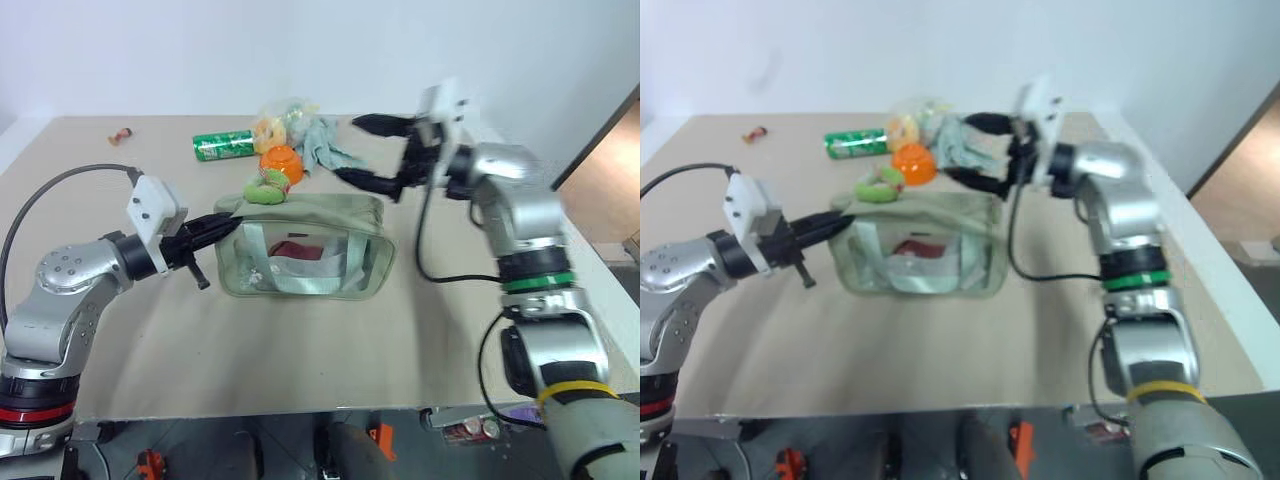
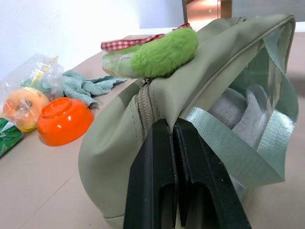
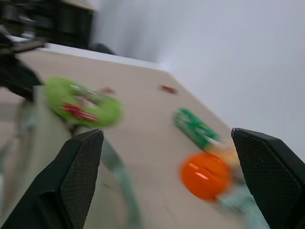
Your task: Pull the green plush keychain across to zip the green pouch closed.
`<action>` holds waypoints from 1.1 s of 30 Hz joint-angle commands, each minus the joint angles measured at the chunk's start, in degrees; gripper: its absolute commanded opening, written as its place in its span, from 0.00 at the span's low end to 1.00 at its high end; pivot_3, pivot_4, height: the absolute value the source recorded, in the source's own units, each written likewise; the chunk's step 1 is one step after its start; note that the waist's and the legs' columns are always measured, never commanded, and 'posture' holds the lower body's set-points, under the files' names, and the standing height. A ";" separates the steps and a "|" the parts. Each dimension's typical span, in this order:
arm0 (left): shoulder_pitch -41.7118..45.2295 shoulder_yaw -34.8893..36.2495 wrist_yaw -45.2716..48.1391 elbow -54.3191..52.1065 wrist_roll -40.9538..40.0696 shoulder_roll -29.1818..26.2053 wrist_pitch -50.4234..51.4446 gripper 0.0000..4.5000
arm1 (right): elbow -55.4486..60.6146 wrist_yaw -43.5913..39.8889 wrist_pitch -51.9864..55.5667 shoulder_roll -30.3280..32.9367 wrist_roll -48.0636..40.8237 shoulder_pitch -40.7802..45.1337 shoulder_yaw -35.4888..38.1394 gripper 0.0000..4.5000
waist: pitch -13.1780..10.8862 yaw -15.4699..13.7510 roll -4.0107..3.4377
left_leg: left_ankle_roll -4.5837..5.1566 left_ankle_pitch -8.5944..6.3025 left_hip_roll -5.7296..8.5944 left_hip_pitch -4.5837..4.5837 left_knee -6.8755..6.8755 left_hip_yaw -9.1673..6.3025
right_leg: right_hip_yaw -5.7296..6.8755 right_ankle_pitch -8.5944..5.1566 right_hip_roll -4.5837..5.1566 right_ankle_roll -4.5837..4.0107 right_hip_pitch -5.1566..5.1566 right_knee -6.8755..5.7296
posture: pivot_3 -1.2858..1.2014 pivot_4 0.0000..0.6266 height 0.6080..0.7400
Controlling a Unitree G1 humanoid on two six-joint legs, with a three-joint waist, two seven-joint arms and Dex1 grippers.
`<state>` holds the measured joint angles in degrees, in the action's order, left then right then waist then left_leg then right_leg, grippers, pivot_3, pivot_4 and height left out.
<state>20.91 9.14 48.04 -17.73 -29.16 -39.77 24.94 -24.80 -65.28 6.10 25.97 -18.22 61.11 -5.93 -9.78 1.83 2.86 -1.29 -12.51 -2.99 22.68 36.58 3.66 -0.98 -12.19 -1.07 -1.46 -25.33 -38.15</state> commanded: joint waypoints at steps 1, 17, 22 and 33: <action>0.44 -0.22 -0.09 -2.30 -0.34 -0.27 -0.02 0.00 | -1.49 -3.01 -4.46 -1.81 1.00 3.15 -0.42 0.99 | 0.00 -0.30 0.00 | 0.00 0.00 0.06 0.06 0.01 0.00 | 0.01 -0.01 0.09 0.02 -0.01 0.02 | 0.52 0.24 1.00; 1.01 -1.66 -1.25 -3.65 -0.29 0.90 0.25 0.00 | -8.09 -8.38 -12.00 -8.78 4.58 4.28 -3.16 0.99 | 0.00 -0.49 0.00 | 0.05 -0.04 0.19 0.05 0.09 -0.05 | 0.00 -0.01 0.22 0.11 0.01 -0.01 | 0.52 0.24 1.00; 0.51 -2.37 -1.36 -4.02 -0.20 1.01 0.05 0.00 | -8.83 -7.88 -8.55 -9.44 2.91 5.77 -1.61 0.99 | 0.00 -0.51 0.00 | 0.05 -0.03 0.22 0.06 0.10 -0.06 | -0.02 -0.01 0.27 0.11 0.01 -0.01 | 0.52 0.24 1.00; 0.34 -2.84 -1.36 -3.83 -0.14 1.14 -0.01 0.00 | -7.83 -6.57 -4.68 -9.69 2.61 5.79 -0.92 0.99 | 0.00 -0.60 0.00 | 0.05 -0.03 0.26 0.06 0.10 -0.08 | -0.01 -0.02 0.30 0.12 0.02 0.00 | 0.52 0.24 1.00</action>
<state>20.93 7.14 46.48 -19.72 -29.20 -38.92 25.26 -34.25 -71.97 2.29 16.15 -15.53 66.10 -7.84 -9.78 1.23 2.86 -1.23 -12.54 -2.74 22.74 36.67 3.58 -0.98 -12.21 -0.76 -1.34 -25.31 -38.15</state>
